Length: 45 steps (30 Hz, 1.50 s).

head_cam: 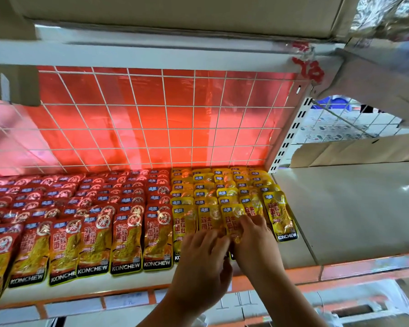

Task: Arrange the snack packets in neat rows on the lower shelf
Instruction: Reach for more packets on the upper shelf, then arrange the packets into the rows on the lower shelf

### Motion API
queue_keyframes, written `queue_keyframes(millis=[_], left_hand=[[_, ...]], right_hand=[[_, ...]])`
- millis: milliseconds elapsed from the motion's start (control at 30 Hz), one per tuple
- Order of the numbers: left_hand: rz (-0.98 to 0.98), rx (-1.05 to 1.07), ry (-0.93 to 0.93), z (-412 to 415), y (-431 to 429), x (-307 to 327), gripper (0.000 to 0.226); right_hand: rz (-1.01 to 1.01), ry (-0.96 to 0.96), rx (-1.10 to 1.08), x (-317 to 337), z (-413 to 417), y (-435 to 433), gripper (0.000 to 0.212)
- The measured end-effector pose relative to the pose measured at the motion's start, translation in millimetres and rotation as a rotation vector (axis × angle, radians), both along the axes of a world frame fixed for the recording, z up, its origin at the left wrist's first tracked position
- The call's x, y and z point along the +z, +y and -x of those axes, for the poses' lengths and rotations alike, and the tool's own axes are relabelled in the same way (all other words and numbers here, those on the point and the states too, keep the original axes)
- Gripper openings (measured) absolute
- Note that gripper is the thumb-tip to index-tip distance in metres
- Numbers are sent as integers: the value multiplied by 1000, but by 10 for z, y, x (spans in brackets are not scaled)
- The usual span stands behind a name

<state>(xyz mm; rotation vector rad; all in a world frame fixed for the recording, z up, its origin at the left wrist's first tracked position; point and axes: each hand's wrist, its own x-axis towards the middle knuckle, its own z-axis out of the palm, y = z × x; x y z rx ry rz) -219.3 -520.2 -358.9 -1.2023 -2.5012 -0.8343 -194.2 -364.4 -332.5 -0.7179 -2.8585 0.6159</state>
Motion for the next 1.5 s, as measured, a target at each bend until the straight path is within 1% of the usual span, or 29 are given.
queue_keyframes(millis=[233,333,467,633,800,933,1033,1200,1367,1500], left_hand=[[0,14,-1,-3,4,15,46],[3,17,-6,-3,7,12,45],[-13,33,-17,8,3,3,41],[-30,114,-15,19,16,-16,44],[64,256,-50,17,56,-26,60],[147,321,-71,15,91,-44,71],[151,335,-62,1,95,-62,72],[142,363,-34,13,105,-61,71],[104,353,40,93,147,2,69],[12,334,47,240,291,329,65]], right_hand=[[-16,26,13,-43,-14,48,48],[3,49,16,-67,-24,66,45],[5,97,32,-68,-30,90,50],[-3,119,110,-65,-21,116,46],[-34,119,178,-31,11,83,38],[-78,134,238,-36,12,109,44],[-94,149,265,-21,-3,160,40],[-116,201,268,37,-17,173,43],[-124,222,222,228,48,149,48],[-150,254,199,564,31,187,45]])
